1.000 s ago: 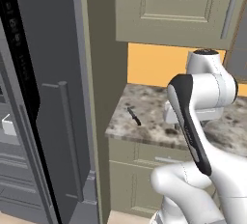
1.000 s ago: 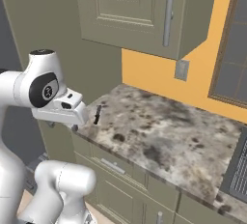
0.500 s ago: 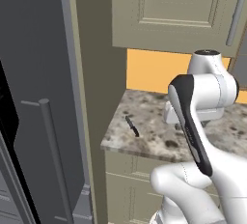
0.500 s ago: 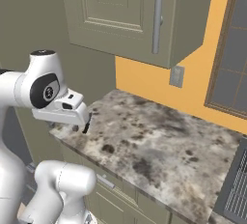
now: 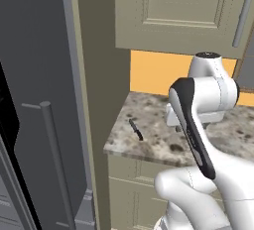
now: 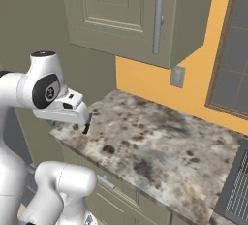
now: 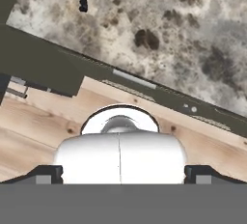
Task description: Retrieve the butter from the fridge and place it on a plate on the dining table. Then retrieve the butter knife by the fridge and place it near the plate.
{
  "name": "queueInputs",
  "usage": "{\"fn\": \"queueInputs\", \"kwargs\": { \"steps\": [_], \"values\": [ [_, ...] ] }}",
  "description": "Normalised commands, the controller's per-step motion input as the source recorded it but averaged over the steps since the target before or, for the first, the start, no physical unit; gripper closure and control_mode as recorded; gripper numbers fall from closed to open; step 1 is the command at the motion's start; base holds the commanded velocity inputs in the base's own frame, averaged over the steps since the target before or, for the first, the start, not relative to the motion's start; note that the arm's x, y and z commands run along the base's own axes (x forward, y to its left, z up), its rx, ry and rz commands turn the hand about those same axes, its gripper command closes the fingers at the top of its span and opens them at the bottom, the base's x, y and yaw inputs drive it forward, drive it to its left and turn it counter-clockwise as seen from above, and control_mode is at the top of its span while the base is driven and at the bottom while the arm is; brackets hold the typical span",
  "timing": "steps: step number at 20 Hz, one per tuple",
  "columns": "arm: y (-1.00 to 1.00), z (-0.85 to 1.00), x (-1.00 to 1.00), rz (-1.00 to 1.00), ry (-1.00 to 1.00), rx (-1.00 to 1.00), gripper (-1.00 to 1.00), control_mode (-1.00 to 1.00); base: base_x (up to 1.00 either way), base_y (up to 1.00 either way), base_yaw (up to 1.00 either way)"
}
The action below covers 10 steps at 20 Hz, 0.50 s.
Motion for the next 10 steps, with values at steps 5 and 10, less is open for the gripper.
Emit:
{"fn": "queueInputs", "kwargs": {
  "steps": [5, 10],
  "values": [
    [0.29, -0.5, 0.64, 0.0, -0.19, 0.05, -1.0, -1.0, 0.0, 0.0, 0.0],
    [0.15, -0.51, 0.59, 0.0, -0.1, 0.05, -1.0, -1.0, 0.0, 0.0, 0.0]
  ]
}}
